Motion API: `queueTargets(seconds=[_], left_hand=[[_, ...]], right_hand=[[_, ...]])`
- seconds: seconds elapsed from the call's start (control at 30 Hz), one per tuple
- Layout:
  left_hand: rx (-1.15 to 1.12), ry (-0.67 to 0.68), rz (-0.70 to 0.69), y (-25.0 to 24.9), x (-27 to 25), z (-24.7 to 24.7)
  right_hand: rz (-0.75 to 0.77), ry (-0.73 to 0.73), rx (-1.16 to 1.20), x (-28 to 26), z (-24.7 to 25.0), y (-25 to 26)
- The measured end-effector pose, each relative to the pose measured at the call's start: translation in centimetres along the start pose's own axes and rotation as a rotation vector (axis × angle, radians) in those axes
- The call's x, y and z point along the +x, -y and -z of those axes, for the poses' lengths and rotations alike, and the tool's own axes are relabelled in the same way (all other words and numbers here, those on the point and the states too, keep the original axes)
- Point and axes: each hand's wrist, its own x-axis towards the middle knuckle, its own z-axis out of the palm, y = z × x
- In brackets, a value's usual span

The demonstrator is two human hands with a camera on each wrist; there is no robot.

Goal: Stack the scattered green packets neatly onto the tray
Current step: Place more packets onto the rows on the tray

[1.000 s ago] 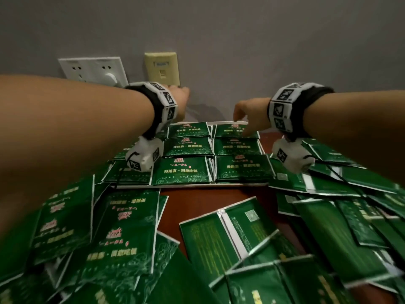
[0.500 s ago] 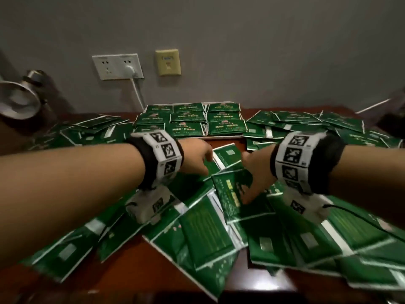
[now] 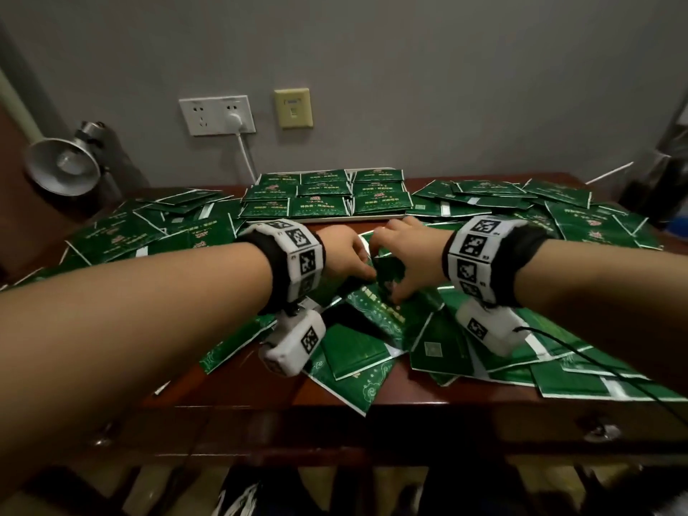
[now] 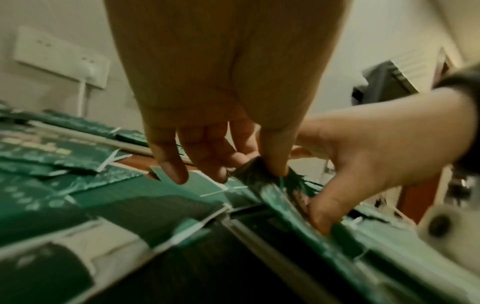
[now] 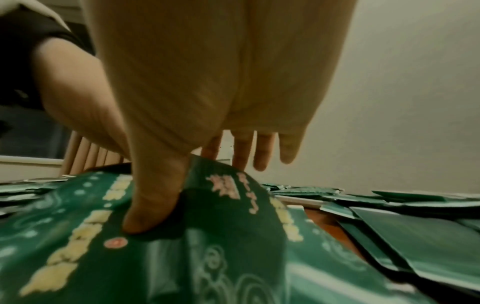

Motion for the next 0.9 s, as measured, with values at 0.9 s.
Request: queueTargets(seconds=[0.9], left_hand=[[-0.953, -0.287, -0.023, 4.3, -2.8, 1.8]], right_hand=[[-0.218, 0.106, 0.510, 0.3, 0.9, 1.8]])
